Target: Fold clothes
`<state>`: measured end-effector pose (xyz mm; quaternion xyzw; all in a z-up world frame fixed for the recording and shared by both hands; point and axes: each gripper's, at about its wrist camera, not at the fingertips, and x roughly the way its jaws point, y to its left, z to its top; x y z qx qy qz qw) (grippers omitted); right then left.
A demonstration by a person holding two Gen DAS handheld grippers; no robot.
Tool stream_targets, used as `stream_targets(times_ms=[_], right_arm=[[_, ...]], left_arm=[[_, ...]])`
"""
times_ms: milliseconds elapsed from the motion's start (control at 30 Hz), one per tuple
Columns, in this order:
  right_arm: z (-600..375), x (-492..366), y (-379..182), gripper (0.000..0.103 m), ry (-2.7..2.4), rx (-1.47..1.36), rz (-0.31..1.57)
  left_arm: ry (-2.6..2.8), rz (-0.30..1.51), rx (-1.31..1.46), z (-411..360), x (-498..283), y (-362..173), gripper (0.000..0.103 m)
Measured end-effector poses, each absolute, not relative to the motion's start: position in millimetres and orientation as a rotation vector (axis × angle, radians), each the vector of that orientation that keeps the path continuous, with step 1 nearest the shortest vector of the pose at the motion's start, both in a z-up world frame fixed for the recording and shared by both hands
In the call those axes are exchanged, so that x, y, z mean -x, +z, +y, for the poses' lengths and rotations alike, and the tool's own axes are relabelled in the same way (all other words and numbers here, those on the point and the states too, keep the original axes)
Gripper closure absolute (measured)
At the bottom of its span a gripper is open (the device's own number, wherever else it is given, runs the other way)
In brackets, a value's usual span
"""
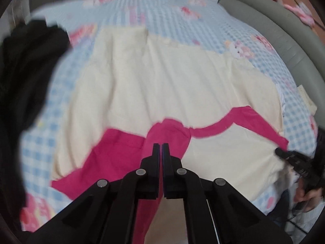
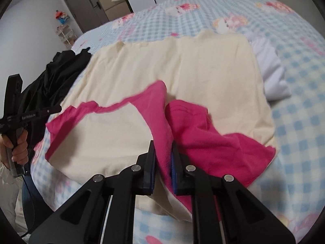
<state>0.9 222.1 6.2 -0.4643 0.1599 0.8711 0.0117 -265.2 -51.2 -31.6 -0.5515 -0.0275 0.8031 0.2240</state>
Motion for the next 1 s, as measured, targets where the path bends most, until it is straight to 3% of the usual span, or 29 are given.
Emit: stream_targets(times_ms=[67,100,133,200,267,500,567,633,733,800,867,1000], right_arm=[[229,2,-13,0.086,2.644,1.574,0.527],[231,-1,-17,0.084,2.631,1.590,0.548],[236,-5,-17,0.083,2.636,1.572,0.608],[246,-9,-17,0.083,2.634,1.549,0.710],[248,-8,-16,0.086,2.638,1.544,0.721],[250,-6,12,0.091,2.745,1.344,0.786],[257,-4,6,0.087,2.711,1.343,0.825],[268,1,-17,0.080,2.598,1.447,0.871],[277,-21,-17,0.078,2.571,1.408,0.983],[280,-47,0,0.071,2.596,1.302,0.978],[282,-73,11,0.058,2.591,1.207,0.995],[276,-105,-2,0.056,2.557,1.233,1.277]], left_arm=[[2.128,-0.135,1.603,-51,270,-54,0.065],[2.105,-0.137,1.600,-51,268,-61,0.062],[2.102,-0.125,1.594,-50,264,-65,0.062],[2.118,-0.100,1.584,-45,257,-64,0.087],[2.138,-0.060,1.563,-37,252,-60,0.097],[2.300,0.012,1.396,-26,274,-17,0.100],[2.371,0.062,1.420,-26,285,-26,0.099],[2.249,0.023,1.633,-29,294,-57,0.099],[2.288,-0.078,1.561,-57,266,-45,0.098],[2.331,-0.147,1.477,-78,245,-31,0.088],[2.356,-0.339,1.419,-109,221,-21,0.059],[2.320,-0.609,1.443,-146,174,-37,0.060]])
